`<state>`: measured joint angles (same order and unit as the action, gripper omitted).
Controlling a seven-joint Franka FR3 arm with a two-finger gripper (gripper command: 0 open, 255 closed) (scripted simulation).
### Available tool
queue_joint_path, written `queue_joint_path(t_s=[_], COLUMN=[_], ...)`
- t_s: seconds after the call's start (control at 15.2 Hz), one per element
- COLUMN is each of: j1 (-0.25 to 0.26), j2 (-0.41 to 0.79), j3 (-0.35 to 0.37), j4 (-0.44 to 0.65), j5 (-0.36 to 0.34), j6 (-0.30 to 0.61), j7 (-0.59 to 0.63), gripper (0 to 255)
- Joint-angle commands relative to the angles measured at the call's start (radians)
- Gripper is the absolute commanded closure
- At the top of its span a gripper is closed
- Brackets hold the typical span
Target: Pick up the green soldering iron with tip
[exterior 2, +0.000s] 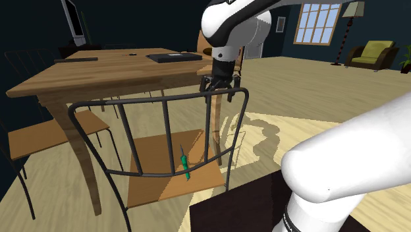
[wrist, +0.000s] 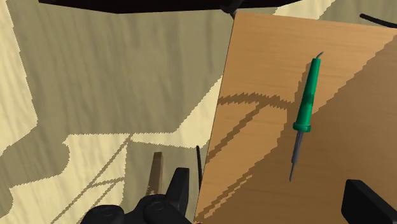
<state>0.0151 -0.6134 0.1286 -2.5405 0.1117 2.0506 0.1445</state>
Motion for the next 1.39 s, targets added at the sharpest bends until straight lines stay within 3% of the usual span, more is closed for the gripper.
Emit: queue_joint_path(t_s=[0.0, 0.46, 0.79, 1.06, 1.32], j1=[0.008, 0.026, 0.026, 0.023, 0.051], j2=[0.040, 0.245, 0.433, 0.602, 0.778], j3=[0.024, 0.107, 0.167, 0.203, 0.193], j4=[-0.030, -0.077, -0.064, -0.027, 0.035], j5=[0.014, 0.044, 0.025, -0.042, -0.162], j6=[0.072, 0.322, 0.497, 0.624, 0.729], j7=[0.027, 0.121, 0.207, 0.308, 0.442], gripper=[0, 0, 0, 0, 0])
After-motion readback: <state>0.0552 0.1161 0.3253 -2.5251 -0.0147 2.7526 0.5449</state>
